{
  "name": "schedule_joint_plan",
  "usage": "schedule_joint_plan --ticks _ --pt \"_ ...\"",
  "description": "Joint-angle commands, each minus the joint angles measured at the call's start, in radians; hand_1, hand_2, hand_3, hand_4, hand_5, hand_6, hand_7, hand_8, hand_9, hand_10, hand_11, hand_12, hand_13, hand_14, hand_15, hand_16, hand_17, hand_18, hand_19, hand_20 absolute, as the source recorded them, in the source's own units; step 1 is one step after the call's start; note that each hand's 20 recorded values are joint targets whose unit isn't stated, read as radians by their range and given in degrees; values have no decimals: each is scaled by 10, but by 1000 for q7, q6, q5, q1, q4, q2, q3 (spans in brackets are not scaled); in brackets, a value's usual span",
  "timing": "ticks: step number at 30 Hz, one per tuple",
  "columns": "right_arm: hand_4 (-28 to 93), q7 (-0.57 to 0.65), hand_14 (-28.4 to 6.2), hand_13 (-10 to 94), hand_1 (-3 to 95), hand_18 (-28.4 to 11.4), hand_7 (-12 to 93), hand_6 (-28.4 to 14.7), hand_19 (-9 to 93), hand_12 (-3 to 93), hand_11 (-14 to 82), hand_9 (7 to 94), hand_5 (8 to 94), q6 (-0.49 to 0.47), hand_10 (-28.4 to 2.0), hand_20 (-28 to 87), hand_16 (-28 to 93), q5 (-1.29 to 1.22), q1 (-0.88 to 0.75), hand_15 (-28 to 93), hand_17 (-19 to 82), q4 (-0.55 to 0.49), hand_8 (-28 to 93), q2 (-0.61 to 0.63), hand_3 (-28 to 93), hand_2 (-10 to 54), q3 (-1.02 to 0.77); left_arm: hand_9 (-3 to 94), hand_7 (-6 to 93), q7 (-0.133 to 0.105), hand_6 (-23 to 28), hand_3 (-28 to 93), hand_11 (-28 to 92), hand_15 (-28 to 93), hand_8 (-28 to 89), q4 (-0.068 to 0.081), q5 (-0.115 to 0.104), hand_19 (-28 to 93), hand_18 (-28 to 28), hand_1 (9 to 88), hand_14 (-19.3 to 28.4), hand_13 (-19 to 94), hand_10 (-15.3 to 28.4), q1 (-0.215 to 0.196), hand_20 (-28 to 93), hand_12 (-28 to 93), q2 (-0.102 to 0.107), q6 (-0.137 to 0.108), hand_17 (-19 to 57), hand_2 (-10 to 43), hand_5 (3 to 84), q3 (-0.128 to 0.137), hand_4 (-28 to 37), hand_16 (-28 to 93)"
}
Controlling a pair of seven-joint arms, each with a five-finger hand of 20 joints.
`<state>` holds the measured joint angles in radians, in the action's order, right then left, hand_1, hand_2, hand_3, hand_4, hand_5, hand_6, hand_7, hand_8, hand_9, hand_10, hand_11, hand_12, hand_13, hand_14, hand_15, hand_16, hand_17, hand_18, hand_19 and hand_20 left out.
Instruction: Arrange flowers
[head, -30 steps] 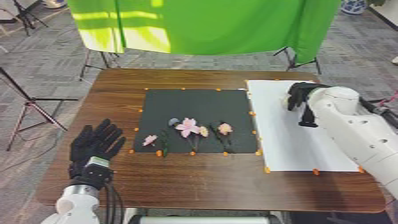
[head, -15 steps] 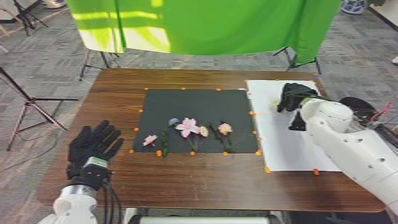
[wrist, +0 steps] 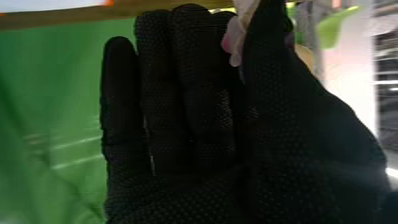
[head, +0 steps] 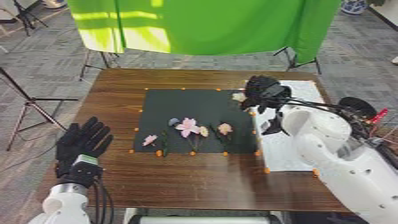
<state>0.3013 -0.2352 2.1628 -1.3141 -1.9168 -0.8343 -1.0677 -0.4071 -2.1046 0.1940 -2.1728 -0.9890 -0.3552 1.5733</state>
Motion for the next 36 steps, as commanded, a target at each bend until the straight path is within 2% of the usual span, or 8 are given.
schedule_joint_plan --ticks 1,23,25,27,28,31,33,36 --pt "-283 -28 -77 683 553 -149 243 16 581 238 89 834 750 -27 -93 263 269 80 -137 174 287 -64 -24 -4 692 -49 -8 420 209 3 116 717 355 525 -101 -3 14 433 172 305 189 300 176 -13 98 118 -11 2 -63 169 472 -2 -283 -105" --pt "-283 21 -92 653 518 -147 181 2 532 157 118 739 676 -35 -111 224 202 98 -199 194 277 -86 -32 21 721 -57 -80 421 210 -12 115 718 355 525 -102 -16 -8 433 171 305 188 300 176 -45 98 119 -17 -18 -62 169 472 19 -283 -104" --pt "-283 30 -92 651 516 -147 180 2 531 155 119 737 674 -35 -111 224 202 102 -216 194 275 -89 -33 25 726 -62 -78 421 211 -16 115 718 355 525 -102 -16 -19 433 172 305 188 301 176 -47 98 119 -14 -20 -62 169 472 22 -283 -104" --pt "-283 40 -92 650 517 -147 180 1 529 153 120 735 674 -55 -112 223 201 103 -230 194 274 -90 -33 28 727 -65 -68 421 211 -23 115 717 355 525 -102 -20 -46 433 172 305 188 301 176 -51 98 119 -1 -36 -62 170 473 18 -283 -104" --pt "-283 36 -92 649 517 -148 178 1 528 152 119 734 674 -68 -113 222 201 108 -238 194 274 -93 -34 29 727 -65 -66 421 211 -20 115 716 356 525 -102 -18 -55 433 171 306 188 302 176 -50 98 119 1 -23 -62 170 473 21 -283 -105" --pt "-283 23 -95 646 505 -151 157 -1 523 141 101 713 659 -86 -115 220 198 105 -249 193 271 -100 -50 25 748 -65 -56 422 213 -23 114 716 356 526 -102 -19 -38 434 172 306 188 302 176 -51 98 119 2 -27 -62 172 473 24 -283 -105" --pt "-283 19 -94 642 491 -153 149 1 522 136 95 695 639 -80 -120 218 197 113 -245 194 269 -101 -86 20 773 -64 -44 423 213 -28 115 717 356 526 -103 -16 -49 434 171 306 188 303 176 -43 98 119 1 -25 -62 172 474 24 -283 -105" --pt "-283 41 -97 632 482 -155 151 2 522 133 91 672 614 -80 -121 217 194 105 -238 191 266 -103 -118 10 785 -72 -29 424 213 -21 115 717 356 527 -103 -13 -43 434 172 306 189 303 175 -37 98 118 -2 -20 -62 172 475 20 -283 -105"
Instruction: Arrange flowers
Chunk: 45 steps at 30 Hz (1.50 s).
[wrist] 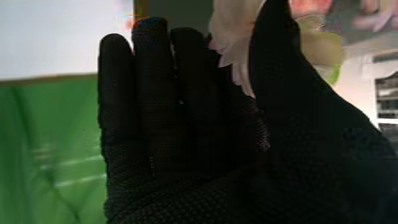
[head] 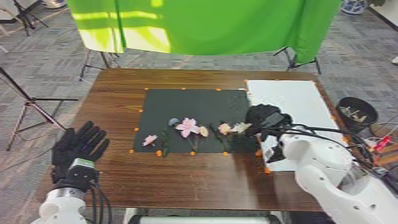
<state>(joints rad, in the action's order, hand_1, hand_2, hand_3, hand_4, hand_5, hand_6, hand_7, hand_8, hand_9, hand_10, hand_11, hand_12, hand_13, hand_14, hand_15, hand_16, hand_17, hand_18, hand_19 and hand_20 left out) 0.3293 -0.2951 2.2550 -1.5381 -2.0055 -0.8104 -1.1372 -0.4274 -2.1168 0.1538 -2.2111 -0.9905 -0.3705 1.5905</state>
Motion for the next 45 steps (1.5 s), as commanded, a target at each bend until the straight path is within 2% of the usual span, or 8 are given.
schedule_joint_plan --ticks 1,13,19,24,30,32,36,45 --pt "-283 11 -98 622 479 -157 155 1 524 131 87 652 595 -19 -122 217 194 12 -14 190 262 -14 -122 -15 790 -79 41 424 214 -1 115 717 356 527 -103 -1 -5 434 172 306 189 303 175 0 98 118 -3 -1 -62 172 475 1 -283 -105" --pt "-283 67 -117 478 464 -165 140 -36 495 108 46 432 437 -110 -143 181 176 -44 -17 148 218 -42 -123 -7 838 -95 -26 424 214 -3 115 719 356 526 -104 -7 -7 435 173 307 189 303 175 -11 96 118 -6 -5 -60 169 474 4 -283 -106" --pt "-283 13 -125 412 445 -165 118 -50 463 111 30 361 381 -60 -156 170 178 -72 -41 129 202 -54 -111 28 852 -95 -60 421 211 -17 116 725 355 524 -103 7 -3 434 172 297 188 301 175 -4 95 118 2 36 -61 154 470 0 -283 -105" --pt "-283 -61 -128 379 392 -164 109 -49 423 112 23 338 354 33 -158 168 179 -87 -75 114 197 -55 -105 -3 843 -95 -145 410 201 2 116 727 340 514 -100 8 54 428 172 281 187 292 178 -1 95 116 10 42 -63 142 461 11 -283 -104" --pt "-267 -167 -135 374 243 -165 107 -48 379 112 28 358 373 384 -156 173 180 -419 -76 111 197 -32 -99 49 818 -45 -166 397 178 -16 112 727 298 473 -98 12 66 420 170 279 182 289 173 -4 97 102 16 65 -64 139 456 17 -283 -109" --pt "-264 -237 -137 379 220 -165 109 -45 360 111 32 373 386 451 -147 174 179 -588 -91 111 199 -22 -99 33 820 -12 -197 375 155 -14 108 726 264 421 -97 11 99 413 167 276 168 273 164 -4 98 90 23 62 -65 134 447 22 -283 -115" --pt "-275 -249 -133 378 172 -164 112 -31 287 104 38 395 407 414 -133 188 173 -946 -135 115 198 -32 -106 -28 822 55 -292 305 84 4 109 726 201 284 -84 18 165 376 150 264 130 187 142 7 93 56 18 91 -69 121 417 37 -283 -114" --pt "-268 -263 -136 285 56 -191 67 -24 190 90 20 330 330 293 -143 188 154 -1310 -181 74 178 -8 -87 -104 797 84 -408 160 40 -19 70 710 112 116 -73 43 267 250 104 225 60 52 99 50 73 -1 42 166 -76 115 325 45 -283 -116"
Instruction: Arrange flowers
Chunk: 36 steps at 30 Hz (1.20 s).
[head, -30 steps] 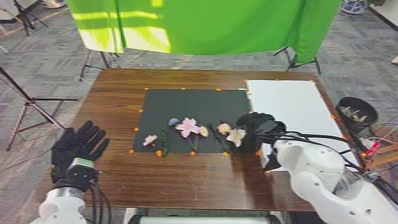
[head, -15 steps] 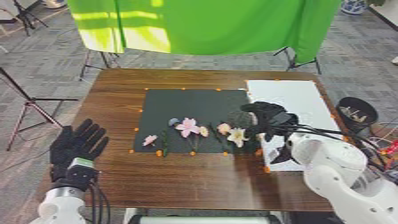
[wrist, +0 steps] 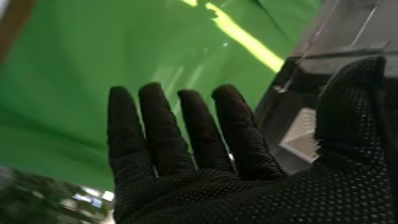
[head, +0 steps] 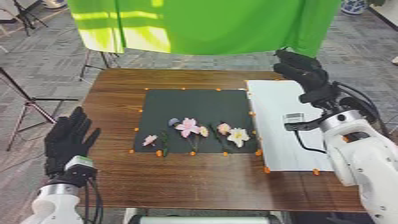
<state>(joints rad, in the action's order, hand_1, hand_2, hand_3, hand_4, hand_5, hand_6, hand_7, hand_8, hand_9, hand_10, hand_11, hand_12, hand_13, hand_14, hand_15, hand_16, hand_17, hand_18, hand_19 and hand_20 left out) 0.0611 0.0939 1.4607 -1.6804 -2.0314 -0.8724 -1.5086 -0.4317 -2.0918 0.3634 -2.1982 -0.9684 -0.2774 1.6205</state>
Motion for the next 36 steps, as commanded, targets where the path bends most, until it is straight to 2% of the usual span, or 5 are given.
schedule_joint_plan --ticks 1,9,13,18,36 --pt "-268 8 -136 278 46 -200 62 -25 177 89 18 324 325 -101 -142 184 152 -524 -41 71 180 20 -84 -45 793 79 -42 157 39 -26 67 706 108 108 -72 15 55 240 99 220 56 46 96 40 73 -2 23 58 -78 118 321 12 -283 -116" --pt "-264 6 -144 263 20 -231 48 -28 114 92 13 303 301 -89 -140 141 139 -572 -60 57 214 3 -72 -47 782 62 -59 170 20 -67 80 527 112 99 -75 1 33 202 83 257 47 47 95 32 85 -13 35 53 -70 180 318 17 -283 -120" --pt "-266 15 -113 270 31 -103 54 -30 28 83 18 334 322 -26 -144 125 111 -597 -68 54 193 -19 -80 -44 794 65 -41 156 24 -72 65 595 106 99 -74 -9 23 199 82 227 46 47 89 28 85 -21 31 47 -69 166 299 17 -283 -124" --pt "-270 41 -103 268 44 -69 64 -36 12 75 24 351 343 -57 -145 127 87 -590 -63 57 183 -27 -88 -46 802 73 -49 177 44 -87 62 680 128 120 -75 -17 21 216 99 204 59 80 96 30 88 -16 34 40 -62 146 304 12 -283 -120" --pt "-264 110 -157 308 52 -181 84 -38 132 89 36 377 397 -84 -148 149 114 -611 -35 102 155 -15 -86 -82 796 87 -41 287 69 -57 81 701 169 194 -70 -29 1 272 132 215 131 182 152 0 80 41 12 53 -58 139 345 31 -283 -88"
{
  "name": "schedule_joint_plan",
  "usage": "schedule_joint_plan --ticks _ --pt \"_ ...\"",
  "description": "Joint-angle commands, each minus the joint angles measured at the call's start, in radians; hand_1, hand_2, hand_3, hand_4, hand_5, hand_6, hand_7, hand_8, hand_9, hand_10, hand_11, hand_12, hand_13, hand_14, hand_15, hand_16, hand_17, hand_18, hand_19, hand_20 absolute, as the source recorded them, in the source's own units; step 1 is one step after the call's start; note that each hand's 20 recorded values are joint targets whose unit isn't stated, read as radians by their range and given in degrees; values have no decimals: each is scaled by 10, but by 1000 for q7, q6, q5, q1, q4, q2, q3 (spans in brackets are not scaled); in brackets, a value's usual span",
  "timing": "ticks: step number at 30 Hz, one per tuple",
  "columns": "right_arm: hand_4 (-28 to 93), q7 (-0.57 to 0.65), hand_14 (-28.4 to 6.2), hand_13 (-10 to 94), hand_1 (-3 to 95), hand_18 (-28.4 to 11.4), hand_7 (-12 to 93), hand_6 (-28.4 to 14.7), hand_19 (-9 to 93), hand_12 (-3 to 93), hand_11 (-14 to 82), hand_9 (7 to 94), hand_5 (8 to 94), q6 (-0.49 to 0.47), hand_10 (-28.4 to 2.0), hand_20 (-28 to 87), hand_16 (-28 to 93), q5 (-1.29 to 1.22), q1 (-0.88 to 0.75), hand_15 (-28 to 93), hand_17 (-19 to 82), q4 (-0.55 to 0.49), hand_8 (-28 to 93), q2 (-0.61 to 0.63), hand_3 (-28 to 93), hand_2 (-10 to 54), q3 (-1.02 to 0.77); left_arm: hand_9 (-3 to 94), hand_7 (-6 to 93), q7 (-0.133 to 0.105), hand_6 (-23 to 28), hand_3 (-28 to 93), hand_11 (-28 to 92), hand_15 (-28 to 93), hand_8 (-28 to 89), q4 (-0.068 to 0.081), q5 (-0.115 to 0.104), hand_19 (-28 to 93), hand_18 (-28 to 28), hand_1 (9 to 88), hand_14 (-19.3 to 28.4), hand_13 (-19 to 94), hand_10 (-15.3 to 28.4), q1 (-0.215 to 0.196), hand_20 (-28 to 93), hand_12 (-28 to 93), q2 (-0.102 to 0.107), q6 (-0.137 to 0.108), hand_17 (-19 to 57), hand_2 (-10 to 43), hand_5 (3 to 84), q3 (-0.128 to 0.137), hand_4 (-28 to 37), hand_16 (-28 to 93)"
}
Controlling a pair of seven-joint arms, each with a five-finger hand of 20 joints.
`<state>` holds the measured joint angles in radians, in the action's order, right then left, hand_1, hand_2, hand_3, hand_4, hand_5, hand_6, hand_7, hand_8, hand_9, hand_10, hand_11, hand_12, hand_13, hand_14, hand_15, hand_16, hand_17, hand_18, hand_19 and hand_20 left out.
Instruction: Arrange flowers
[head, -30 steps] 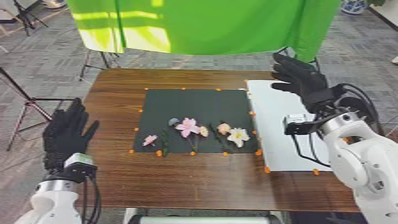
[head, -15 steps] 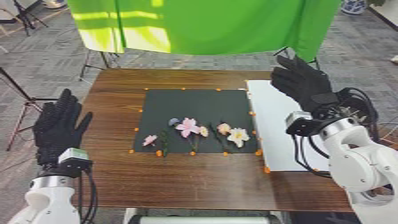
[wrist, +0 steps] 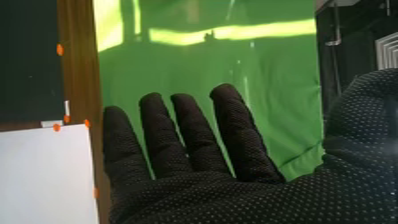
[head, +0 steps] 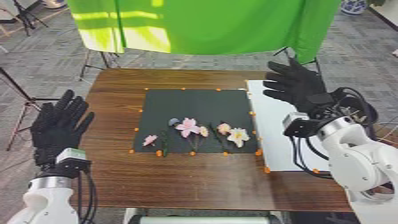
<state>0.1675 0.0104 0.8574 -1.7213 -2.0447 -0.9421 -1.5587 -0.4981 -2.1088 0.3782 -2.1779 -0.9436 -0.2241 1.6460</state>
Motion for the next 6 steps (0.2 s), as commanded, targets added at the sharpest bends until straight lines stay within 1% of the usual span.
schedule_joint_plan --ticks 1,2,3,5,6 --pt "-263 5 -157 310 52 -182 84 -38 133 90 36 379 400 -7 -149 149 117 -6 4 103 154 -2 -86 -11 796 88 7 288 70 10 78 701 171 200 -70 -10 -15 274 134 217 137 186 155 -17 79 47 -13 -4 -59 139 332 4 -283 -85" --pt "-263 5 -157 311 53 -182 85 -38 135 91 37 383 402 -15 -149 150 120 -2 1 103 154 -5 -86 -9 795 88 3 289 73 10 76 702 173 211 -69 -12 -16 278 135 219 144 189 158 -16 79 54 -13 -11 -59 138 322 5 -283 -80" --pt "-263 7 -158 314 53 -182 85 -38 137 92 38 387 402 -25 -150 151 122 2 3 104 153 -2 -86 -9 794 88 1 288 75 6 73 704 174 220 -70 -14 -17 280 136 219 150 193 159 -19 78 60 -13 -11 -59 137 314 5 -283 -76" --pt "-262 6 -160 322 54 -183 87 -37 150 94 39 391 405 -18 -150 158 129 4 -3 106 153 -5 -86 -8 793 89 -5 294 80 11 72 707 182 242 -70 -13 -34 287 141 222 158 205 161 -17 80 73 -14 7 -62 137 309 5 -283 -70" --pt "-261 9 -161 328 54 -185 88 -38 165 96 39 394 407 -14 -150 165 135 3 -8 108 154 -7 -87 -9 792 89 -9 297 82 13 74 708 185 246 -69 -13 -39 289 141 224 158 209 162 -16 80 75 -13 7 -62 137 312 1 -283 -69"
